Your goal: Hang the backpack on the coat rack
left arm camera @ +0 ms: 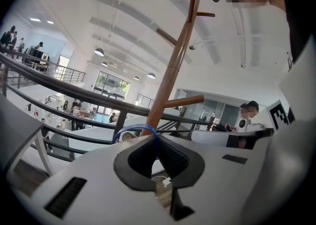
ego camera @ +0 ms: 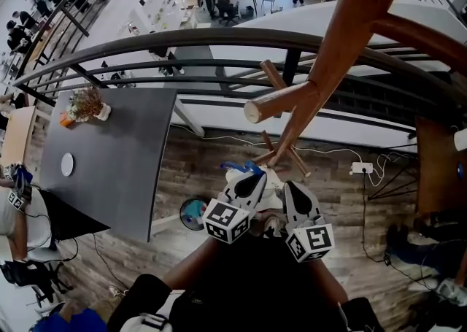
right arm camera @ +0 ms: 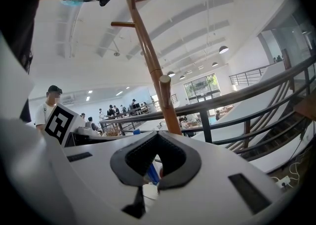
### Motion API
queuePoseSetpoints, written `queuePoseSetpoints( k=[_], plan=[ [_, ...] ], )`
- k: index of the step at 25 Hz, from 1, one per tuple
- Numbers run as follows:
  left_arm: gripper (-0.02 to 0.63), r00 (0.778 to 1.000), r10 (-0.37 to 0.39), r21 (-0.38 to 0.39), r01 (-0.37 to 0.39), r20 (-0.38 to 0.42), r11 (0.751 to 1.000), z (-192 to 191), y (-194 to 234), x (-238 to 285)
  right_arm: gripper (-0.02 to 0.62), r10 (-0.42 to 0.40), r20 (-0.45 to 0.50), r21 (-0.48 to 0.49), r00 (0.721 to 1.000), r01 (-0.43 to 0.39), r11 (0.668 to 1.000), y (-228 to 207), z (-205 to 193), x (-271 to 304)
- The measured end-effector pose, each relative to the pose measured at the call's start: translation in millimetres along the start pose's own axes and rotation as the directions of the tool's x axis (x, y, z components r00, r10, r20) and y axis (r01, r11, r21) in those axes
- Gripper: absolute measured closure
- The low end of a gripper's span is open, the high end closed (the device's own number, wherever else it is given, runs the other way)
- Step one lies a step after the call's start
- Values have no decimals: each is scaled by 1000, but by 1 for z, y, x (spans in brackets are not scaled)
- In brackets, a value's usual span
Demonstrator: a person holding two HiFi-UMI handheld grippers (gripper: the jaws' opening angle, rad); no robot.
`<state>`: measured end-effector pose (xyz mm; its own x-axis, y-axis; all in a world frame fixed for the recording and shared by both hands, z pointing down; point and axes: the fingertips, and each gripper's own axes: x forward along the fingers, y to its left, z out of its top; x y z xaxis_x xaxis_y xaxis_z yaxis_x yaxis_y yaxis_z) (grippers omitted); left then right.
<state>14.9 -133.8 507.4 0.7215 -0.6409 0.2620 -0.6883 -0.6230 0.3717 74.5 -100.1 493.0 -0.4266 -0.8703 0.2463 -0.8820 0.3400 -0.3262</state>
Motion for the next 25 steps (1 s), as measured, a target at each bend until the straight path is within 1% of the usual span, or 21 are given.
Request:
queuePoseSetpoints(
  k=[7,16,21,25],
  plan=[
    [595,1000,-8,4,8,3,1000,5,1,2,583,-2,-3,-1,1000,2,1000,1,-1,1],
    [595,999,-24,9,25,-25,1000,-5,-3,17,583,-14,-10,4,1000,14,1000,-8,-6,-2],
    [595,999,-24,-1,24,-28,1000,-10,-2,19,583,-26,-7,6,1000,26,1000,-12,-9,-3],
    [595,999,-25,0,25,-30,1000,-10,-2,22,583,-34,-22,4,999,34,999,-14,-12,0]
  ],
)
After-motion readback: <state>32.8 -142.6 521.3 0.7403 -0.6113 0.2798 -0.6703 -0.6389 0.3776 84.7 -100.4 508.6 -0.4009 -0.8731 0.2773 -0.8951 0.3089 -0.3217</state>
